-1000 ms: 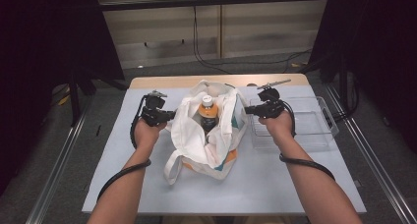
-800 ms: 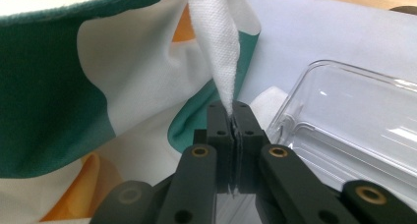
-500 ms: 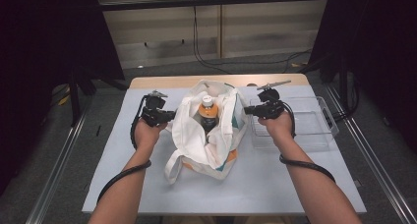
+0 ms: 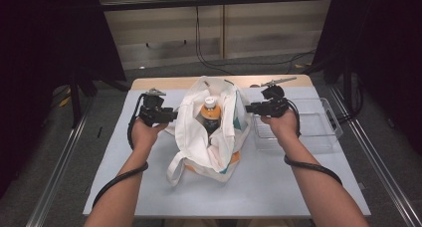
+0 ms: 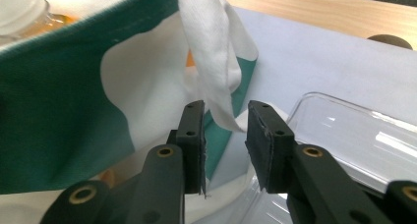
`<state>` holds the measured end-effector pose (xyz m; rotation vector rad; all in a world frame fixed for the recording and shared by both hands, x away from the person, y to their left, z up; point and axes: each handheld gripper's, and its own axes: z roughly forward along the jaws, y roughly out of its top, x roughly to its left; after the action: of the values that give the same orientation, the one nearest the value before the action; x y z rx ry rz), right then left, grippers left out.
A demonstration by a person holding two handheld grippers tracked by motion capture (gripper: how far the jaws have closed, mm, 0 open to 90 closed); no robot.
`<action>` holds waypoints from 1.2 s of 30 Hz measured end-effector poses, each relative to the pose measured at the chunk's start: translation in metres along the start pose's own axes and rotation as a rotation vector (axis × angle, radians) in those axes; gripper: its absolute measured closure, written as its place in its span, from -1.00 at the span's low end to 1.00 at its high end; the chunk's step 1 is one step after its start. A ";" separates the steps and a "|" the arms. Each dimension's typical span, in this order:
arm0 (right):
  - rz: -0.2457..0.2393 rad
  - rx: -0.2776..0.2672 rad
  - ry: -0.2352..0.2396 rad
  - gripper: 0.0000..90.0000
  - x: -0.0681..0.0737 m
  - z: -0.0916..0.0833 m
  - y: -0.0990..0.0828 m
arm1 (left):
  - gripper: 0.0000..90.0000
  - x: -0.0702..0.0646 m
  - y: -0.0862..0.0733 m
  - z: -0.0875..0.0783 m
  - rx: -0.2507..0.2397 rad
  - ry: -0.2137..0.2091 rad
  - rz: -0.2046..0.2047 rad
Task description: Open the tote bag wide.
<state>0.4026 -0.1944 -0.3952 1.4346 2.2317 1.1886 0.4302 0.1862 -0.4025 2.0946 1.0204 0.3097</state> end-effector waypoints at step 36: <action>0.027 0.044 -0.001 0.95 -0.007 0.009 -0.005 | 0.94 -0.004 -0.003 0.014 0.019 -0.009 0.005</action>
<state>0.4081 -0.1967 -0.4063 1.4863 2.2583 1.1532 0.4325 0.1772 -0.4138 2.1134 1.0168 0.2935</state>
